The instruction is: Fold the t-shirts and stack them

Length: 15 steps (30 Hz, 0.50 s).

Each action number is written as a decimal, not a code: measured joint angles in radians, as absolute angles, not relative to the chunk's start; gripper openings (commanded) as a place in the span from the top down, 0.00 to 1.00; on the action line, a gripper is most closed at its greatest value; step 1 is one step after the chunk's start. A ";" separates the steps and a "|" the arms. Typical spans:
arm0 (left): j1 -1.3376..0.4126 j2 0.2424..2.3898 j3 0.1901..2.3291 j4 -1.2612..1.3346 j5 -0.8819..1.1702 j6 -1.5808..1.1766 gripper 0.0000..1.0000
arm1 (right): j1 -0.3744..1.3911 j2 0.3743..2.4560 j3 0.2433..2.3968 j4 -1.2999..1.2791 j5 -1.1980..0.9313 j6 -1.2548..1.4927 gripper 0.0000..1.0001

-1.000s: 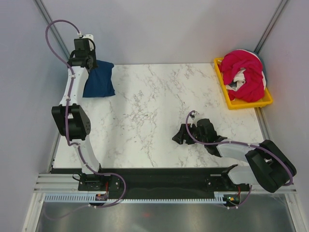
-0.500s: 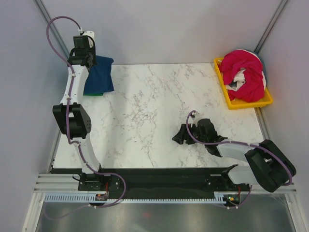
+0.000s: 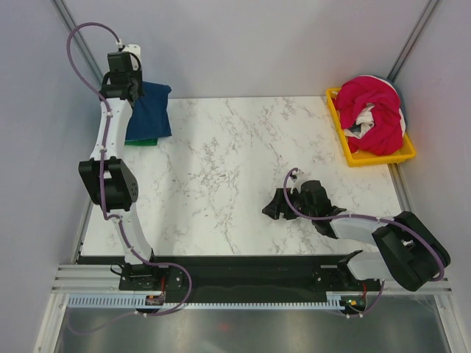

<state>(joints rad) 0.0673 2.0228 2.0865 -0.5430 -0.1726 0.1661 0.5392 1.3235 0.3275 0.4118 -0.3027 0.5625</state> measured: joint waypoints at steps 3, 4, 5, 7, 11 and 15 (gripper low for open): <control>0.074 2.023 2.104 -0.543 -0.171 0.167 0.98 | 0.539 1.324 0.327 0.412 -0.303 0.563 0.20; 0.077 2.023 2.112 -0.543 -0.166 0.168 0.98 | 0.539 1.324 0.327 0.412 -0.303 0.563 0.21; 0.080 2.023 2.121 -0.542 -0.160 0.170 0.98 | 0.539 1.324 0.327 0.412 -0.304 0.563 0.21; 0.086 2.027 2.137 -0.541 -0.153 0.172 0.98 | 0.539 1.327 0.327 0.416 -0.307 0.564 0.20; 0.104 2.053 2.165 -0.522 -0.141 0.174 0.98 | 0.539 1.334 0.327 0.426 -0.314 0.565 0.21; 0.122 2.110 2.184 -0.517 -0.126 0.174 0.98 | 0.539 1.340 0.327 0.435 -0.318 0.565 0.21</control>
